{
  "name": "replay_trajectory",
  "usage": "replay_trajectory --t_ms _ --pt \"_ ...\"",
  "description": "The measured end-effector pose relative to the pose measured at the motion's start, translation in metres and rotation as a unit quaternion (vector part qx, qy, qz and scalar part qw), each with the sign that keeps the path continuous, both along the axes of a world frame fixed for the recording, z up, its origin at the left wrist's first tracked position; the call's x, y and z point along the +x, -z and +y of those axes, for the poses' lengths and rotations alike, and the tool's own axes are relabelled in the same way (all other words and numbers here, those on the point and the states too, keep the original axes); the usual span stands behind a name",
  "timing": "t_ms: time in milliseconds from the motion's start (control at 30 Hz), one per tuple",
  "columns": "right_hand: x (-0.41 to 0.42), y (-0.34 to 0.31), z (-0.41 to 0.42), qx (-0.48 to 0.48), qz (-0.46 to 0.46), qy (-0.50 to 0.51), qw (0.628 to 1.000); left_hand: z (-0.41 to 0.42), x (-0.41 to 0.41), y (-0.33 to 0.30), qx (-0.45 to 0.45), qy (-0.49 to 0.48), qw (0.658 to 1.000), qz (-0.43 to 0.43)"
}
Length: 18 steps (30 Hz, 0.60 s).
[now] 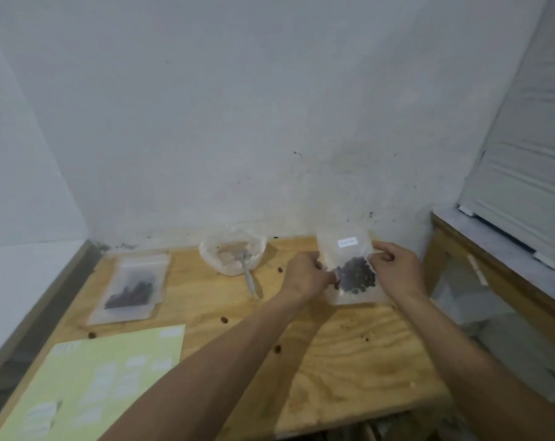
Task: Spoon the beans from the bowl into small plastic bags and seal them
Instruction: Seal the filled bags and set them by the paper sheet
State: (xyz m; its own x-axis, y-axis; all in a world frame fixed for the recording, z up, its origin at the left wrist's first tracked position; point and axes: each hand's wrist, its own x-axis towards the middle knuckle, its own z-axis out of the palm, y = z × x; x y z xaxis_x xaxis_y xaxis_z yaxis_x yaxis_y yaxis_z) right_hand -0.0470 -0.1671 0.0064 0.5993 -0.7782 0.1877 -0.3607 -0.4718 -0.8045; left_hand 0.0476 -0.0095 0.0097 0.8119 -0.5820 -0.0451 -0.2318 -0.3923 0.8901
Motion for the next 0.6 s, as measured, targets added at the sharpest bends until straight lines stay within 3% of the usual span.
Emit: replay_trajectory --t_ms 233,600 --pt "-0.013 0.029 -0.023 -0.019 0.077 0.000 0.997 -0.040 -0.019 0.021 0.063 0.011 0.998 -0.013" --pt "-0.003 0.041 -0.033 -0.096 0.070 -0.011 0.993 -0.042 -0.014 0.025 0.050 -0.004 0.999 -0.004"
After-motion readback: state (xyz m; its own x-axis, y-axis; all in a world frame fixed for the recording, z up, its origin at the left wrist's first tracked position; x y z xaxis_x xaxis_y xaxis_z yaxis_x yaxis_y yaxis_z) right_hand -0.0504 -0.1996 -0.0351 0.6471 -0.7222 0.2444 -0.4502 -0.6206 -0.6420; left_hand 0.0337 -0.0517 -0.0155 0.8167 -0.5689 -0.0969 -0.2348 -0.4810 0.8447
